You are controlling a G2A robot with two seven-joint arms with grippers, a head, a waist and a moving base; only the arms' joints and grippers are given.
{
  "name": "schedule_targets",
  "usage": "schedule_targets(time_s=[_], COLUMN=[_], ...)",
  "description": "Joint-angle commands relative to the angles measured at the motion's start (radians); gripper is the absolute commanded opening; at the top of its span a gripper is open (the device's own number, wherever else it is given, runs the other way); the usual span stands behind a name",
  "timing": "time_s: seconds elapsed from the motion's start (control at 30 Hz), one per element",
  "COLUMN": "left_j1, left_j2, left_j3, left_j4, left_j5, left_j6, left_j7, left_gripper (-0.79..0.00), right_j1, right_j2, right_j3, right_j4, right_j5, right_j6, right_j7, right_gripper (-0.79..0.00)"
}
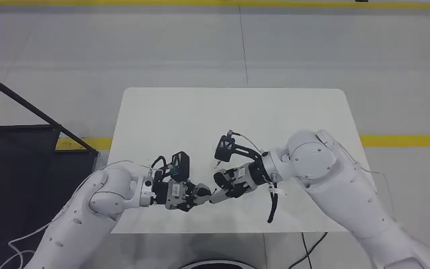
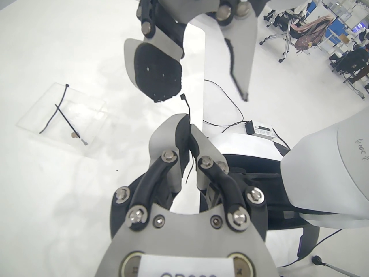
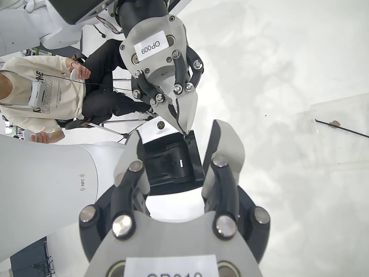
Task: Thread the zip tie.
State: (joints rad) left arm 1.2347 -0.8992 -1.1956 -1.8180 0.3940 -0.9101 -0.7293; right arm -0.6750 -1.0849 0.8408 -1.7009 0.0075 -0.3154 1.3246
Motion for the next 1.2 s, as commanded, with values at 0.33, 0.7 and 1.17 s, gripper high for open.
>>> schedule_targets(time_s=[0.33,0.7,1.17], left_j1=[0.068,0.099,0.096], left_j2=[-0.003,-0.010,-0.025], left_j3=[-0.083,-0.108,-0.067], left_j4=[0.036,0.041,0.056], left_j5=[0.018,0.046,0.014], left_j6=[0.026,0.022,0.067], left_j7=[0.272,0.396,0.448], left_gripper=[-0.785,-0.785,-0.785], right_j1=[-0.227,-0.284,-0.251], right_j2=[0.039,0.044,-0.008], right_j3=[0.106,0.116,-0.013], right_j4=[-0.093,-0.104,0.030], right_j5=[-0.061,-0.109,-0.219], right_j6=[-0.140,-0.186,-0.230], right_j7=[-0.205,-0.276,-0.562], right_gripper=[0.000,0.000,-0.145])
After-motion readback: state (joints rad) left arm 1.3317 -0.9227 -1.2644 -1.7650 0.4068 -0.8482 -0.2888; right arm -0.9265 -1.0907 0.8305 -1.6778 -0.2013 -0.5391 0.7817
